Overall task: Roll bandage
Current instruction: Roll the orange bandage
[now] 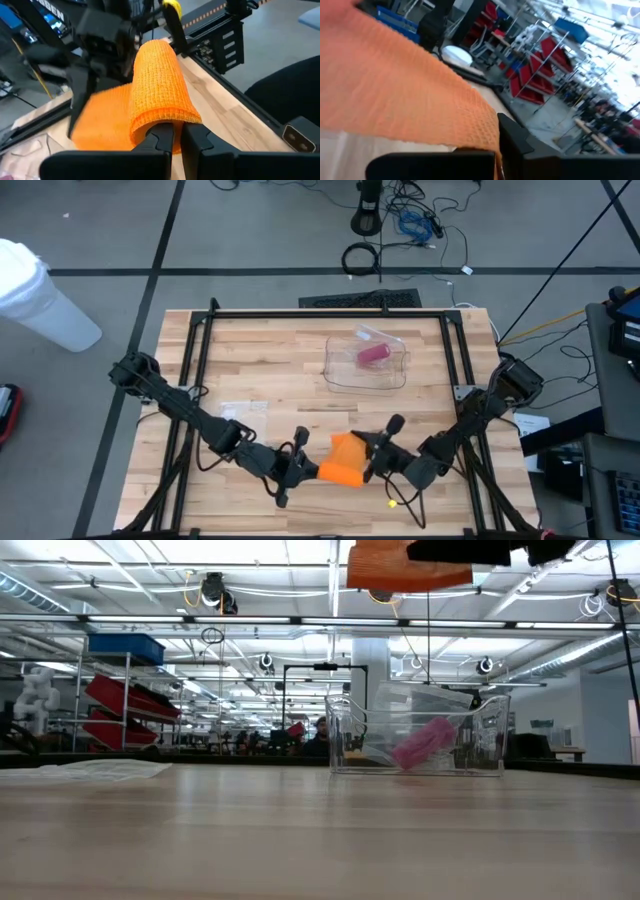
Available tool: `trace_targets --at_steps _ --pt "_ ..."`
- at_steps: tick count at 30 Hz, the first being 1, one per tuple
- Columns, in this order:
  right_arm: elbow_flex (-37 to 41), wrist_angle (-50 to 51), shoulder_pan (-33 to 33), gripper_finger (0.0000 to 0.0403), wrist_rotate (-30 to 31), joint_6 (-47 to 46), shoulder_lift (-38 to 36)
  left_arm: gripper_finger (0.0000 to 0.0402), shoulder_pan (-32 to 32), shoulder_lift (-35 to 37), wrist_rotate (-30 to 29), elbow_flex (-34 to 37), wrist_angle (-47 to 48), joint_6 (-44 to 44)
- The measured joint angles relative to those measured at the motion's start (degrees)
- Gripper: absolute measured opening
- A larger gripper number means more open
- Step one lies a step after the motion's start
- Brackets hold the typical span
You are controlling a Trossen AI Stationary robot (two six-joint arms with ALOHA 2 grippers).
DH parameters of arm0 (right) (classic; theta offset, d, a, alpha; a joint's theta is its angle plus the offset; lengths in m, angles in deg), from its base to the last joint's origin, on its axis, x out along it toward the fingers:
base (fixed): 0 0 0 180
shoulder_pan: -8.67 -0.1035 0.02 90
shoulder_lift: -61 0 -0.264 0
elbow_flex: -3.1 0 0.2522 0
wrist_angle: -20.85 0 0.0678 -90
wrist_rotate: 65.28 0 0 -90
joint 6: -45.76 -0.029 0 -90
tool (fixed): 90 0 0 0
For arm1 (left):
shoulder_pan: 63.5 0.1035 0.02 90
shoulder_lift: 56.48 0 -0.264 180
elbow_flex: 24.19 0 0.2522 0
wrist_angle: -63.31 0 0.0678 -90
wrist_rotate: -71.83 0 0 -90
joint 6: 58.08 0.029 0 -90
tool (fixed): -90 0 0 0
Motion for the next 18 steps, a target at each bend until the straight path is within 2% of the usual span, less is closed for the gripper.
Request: trace_targets --at_steps 7,10,18 --pt "0.0 -16.1 -0.3 0.0000 -0.4 20.0 0.0 0.0013 0.4 0.0 3.0 0.0 2.6 -1.4" --pt "0.0 -21.3 -0.3 0.0000 -2.6 26.7 0.0 0.0013 0.5 -0.2 3.9 0.0 2.6 -1.4" --pt "-2.4 -23.8 -1.6 0.0000 -5.7 37.1 0.0 0.0013 1.4 -0.4 4.4 0.0 3.2 -1.5"
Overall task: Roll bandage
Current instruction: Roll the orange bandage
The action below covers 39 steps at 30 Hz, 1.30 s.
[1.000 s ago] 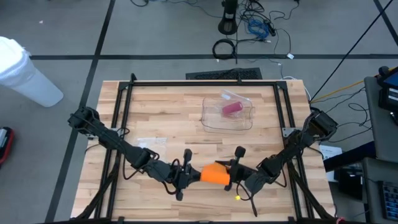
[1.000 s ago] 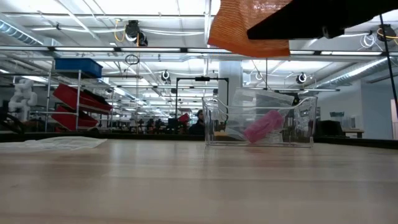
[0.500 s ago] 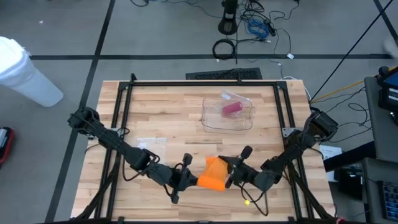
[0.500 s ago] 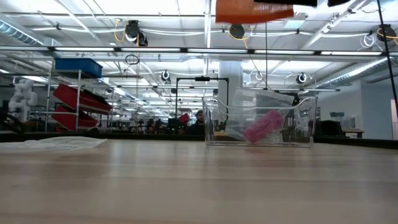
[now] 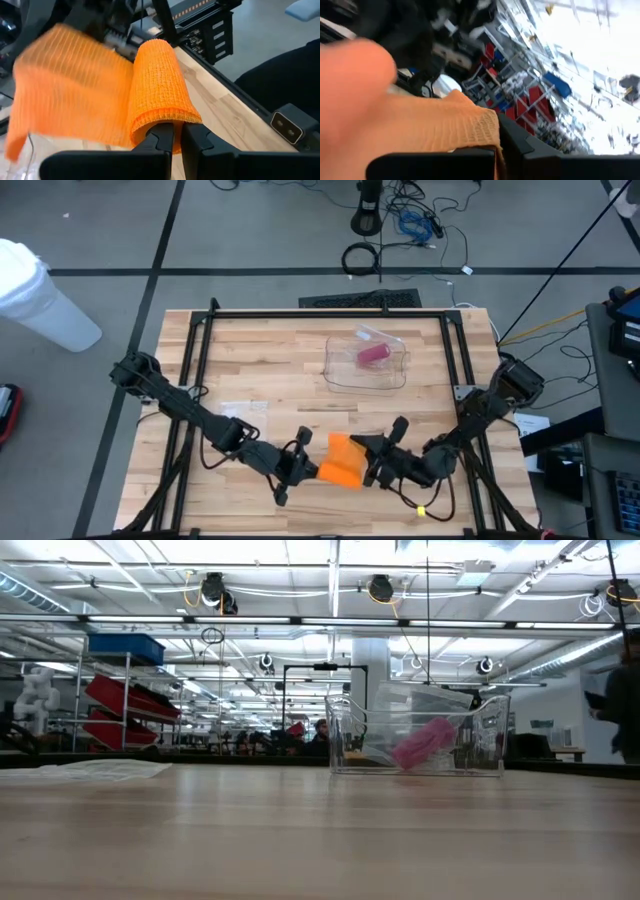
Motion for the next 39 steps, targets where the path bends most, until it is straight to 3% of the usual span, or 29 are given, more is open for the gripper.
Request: trace_targets --at_steps 7,14,27,33,39 --pt "-4.1 1.2 -2.3 0.0000 -0.6 10.7 0.0 0.0013 1.6 0.0 0.0 0.0 1.1 -2.4" --pt "-5.9 9.4 -3.2 0.0000 -4.7 9.3 0.1 0.0013 2.4 0.0 0.1 0.0 1.4 -2.7" --pt "-6.9 10.9 -3.2 0.0013 -5.7 10.5 0.0 0.0013 3.5 0.0 -0.2 0.0 1.9 -2.7" --pt "-6.9 11.2 -3.3 0.0026 -6.7 8.5 0.0 0.0013 4.1 -0.1 -0.5 0.0 1.9 -2.7" --pt "-6.9 11.4 -3.3 0.0027 -6.7 -2.8 0.0 0.0013 5.9 -0.1 -0.5 1.7 0.2 -2.4"
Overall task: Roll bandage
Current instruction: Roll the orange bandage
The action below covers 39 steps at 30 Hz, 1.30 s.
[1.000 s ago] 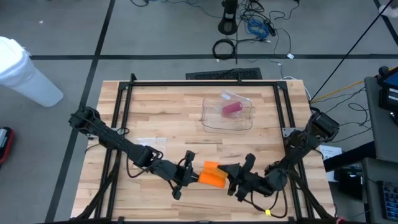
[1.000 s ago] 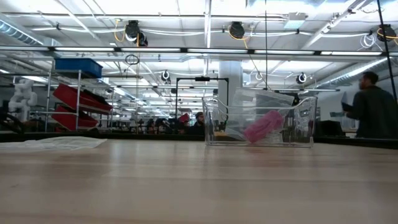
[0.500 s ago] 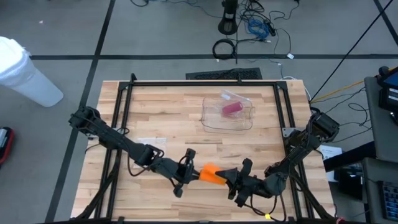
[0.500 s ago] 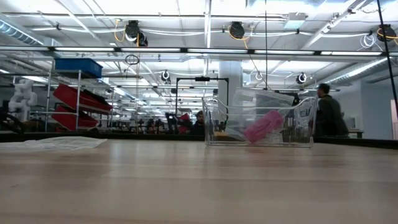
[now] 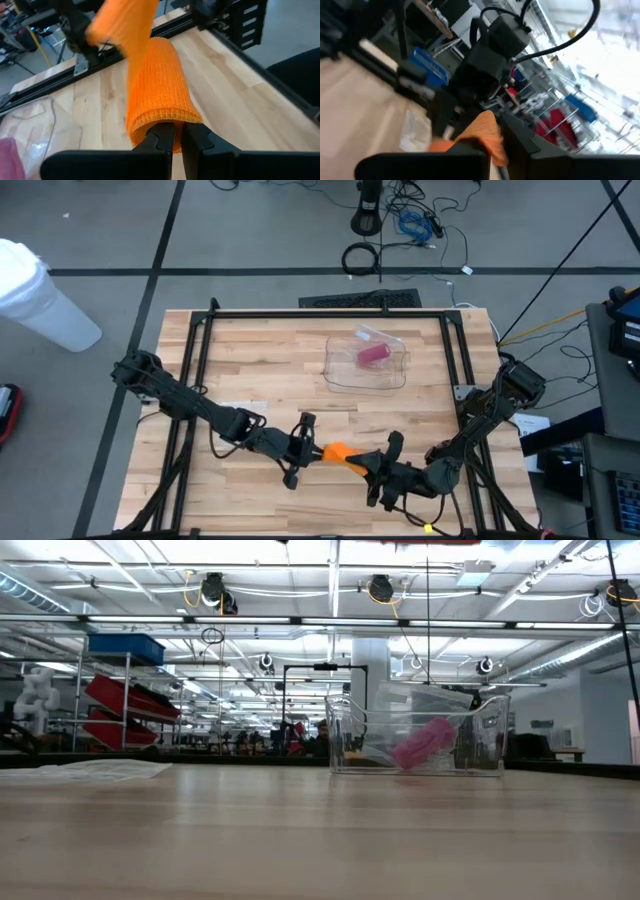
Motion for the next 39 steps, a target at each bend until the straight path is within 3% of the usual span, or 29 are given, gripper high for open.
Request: trace_targets --at_steps 7,14,20,29,34,39 --pt "0.0 8.6 0.3 0.0027 -3.3 -8.1 0.0 0.0013 2.4 0.0 1.9 3.0 -4.0 -0.5" --pt "0.0 22.3 1.8 0.0027 -4.5 -6.6 0.0 0.0013 2.5 0.0 2.5 3.0 -4.3 -0.5" --pt "-0.1 22.9 1.3 0.0030 -4.6 2.6 0.0 0.0013 2.5 0.0 2.5 3.0 -4.3 -0.5" --pt "-0.1 23.1 0.0 0.0108 -4.3 12.6 0.0 0.0013 2.5 0.0 2.7 3.0 -4.3 -0.2" --pt "-0.1 26.1 -0.5 0.0143 -3.8 10.8 0.0 0.0013 2.5 0.0 2.5 3.0 -4.1 1.0" --pt "-0.1 31.2 -1.1 0.0150 -3.7 3.1 0.0 0.0013 2.5 0.0 -0.8 3.0 -4.1 1.2"
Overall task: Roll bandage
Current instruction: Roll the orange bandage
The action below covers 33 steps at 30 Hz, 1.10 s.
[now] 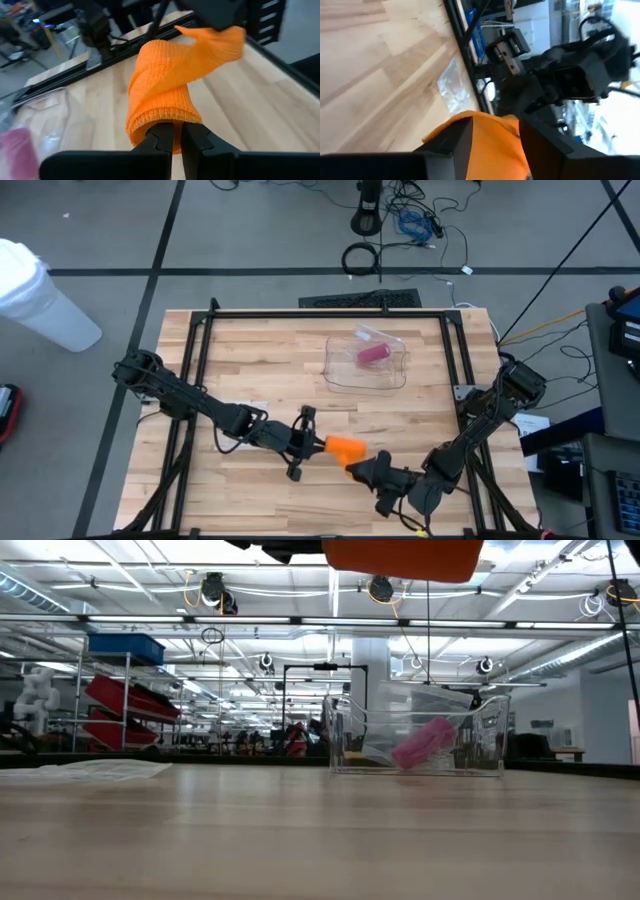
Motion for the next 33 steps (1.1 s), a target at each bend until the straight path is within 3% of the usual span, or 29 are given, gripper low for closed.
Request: trace_targets --at_steps 7,14,18,20,27,30,33 --pt "0.0 2.0 -1.5 0.0141 6.7 -4.1 0.0 0.0013 0.0 0.0 -4.5 0.0 0.0 0.0" --pt "0.0 2.3 -2.9 0.0140 4.6 -4.6 0.0 0.0013 0.1 0.0 -8.1 0.0 0.0 0.3" --pt "0.1 12.2 -1.9 0.0140 13.7 -4.1 0.0 0.0013 0.1 0.0 -8.3 0.0 -0.1 0.2" --pt "0.1 13.2 -1.2 0.0139 14.8 -1.4 0.0 0.0013 0.1 0.0 -8.4 0.0 -0.1 0.0" --pt "0.1 -0.4 -2.0 0.0139 16.0 12.9 0.0 0.0013 0.1 0.0 -8.4 0.0 0.0 0.2" --pt "0.1 -2.5 -3.1 0.0139 16.2 10.8 0.0 0.0013 0.1 0.0 -9.2 0.0 0.5 0.3" --pt "0.1 -1.8 -4.0 0.0139 15.9 0.2 0.0 0.0013 -0.3 0.0 -12.3 0.0 1.0 0.3"
